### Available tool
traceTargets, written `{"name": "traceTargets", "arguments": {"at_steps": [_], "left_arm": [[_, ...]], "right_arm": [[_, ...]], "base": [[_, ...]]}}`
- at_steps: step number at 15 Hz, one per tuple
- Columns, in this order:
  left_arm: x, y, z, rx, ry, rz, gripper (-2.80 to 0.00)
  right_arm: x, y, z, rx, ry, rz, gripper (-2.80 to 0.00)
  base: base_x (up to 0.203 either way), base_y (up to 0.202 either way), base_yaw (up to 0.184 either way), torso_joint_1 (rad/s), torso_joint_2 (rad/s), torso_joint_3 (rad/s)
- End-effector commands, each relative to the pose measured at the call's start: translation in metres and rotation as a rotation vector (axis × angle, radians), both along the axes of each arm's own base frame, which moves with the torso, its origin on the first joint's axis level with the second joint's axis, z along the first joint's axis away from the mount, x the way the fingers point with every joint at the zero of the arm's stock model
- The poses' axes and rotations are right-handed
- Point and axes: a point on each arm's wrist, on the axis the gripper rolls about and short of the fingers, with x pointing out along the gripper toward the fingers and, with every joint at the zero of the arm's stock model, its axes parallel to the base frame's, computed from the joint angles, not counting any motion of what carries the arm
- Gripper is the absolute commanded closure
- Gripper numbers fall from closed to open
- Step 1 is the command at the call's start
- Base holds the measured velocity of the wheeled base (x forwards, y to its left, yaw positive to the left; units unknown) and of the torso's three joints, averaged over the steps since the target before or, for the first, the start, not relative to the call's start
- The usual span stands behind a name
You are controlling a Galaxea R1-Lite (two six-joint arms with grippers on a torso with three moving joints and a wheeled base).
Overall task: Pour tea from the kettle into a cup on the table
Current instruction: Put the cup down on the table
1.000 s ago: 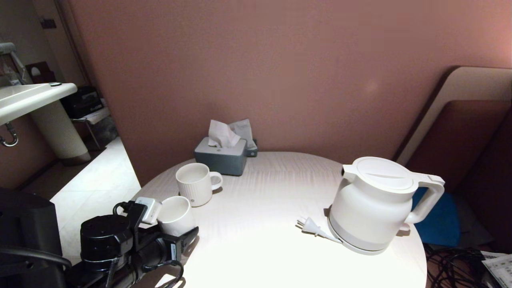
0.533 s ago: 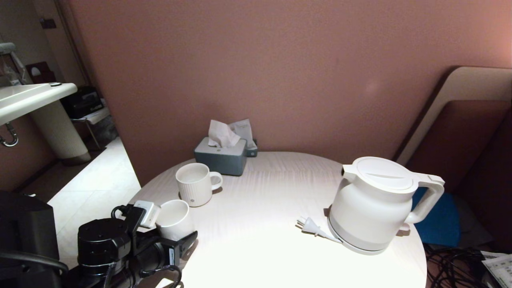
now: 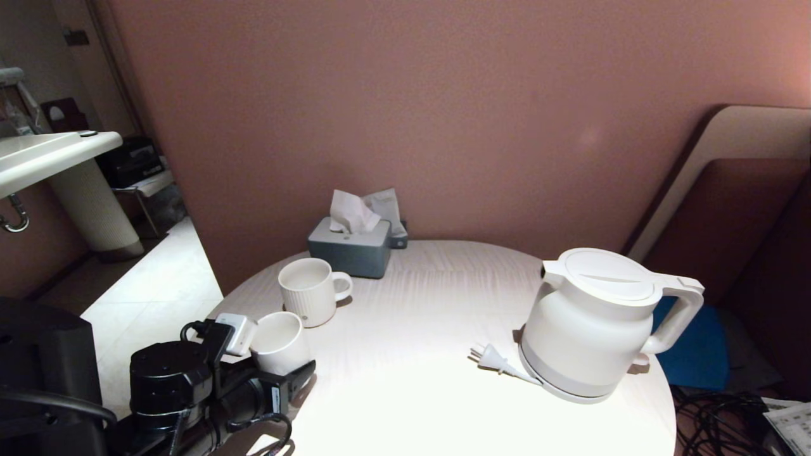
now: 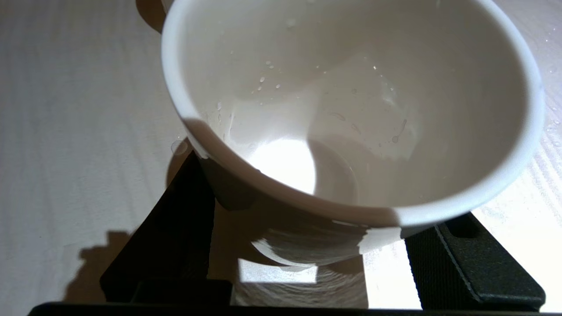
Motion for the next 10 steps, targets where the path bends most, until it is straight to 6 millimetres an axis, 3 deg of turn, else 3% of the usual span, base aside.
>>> {"name": "traceTargets", "arguments": {"at_steps": [1, 10], "left_arm": [[0.0022, -0.0009, 0.0043, -0.019, -0.044, 0.002, 0.0], [0.0031, -0.0009, 0.001, -0.014, -0.031, 0.003, 0.0]], "right_arm": [[0.0, 0.0, 0.0, 0.0, 0.0, 0.0, 0.0], [0.0, 0.0, 0.0, 0.0, 0.0, 0.0, 0.0]], "base": [[0.0, 0.0, 0.0, 0.0, 0.0, 0.0], [0.0, 0.0, 0.0, 0.0, 0.0, 0.0]]}}
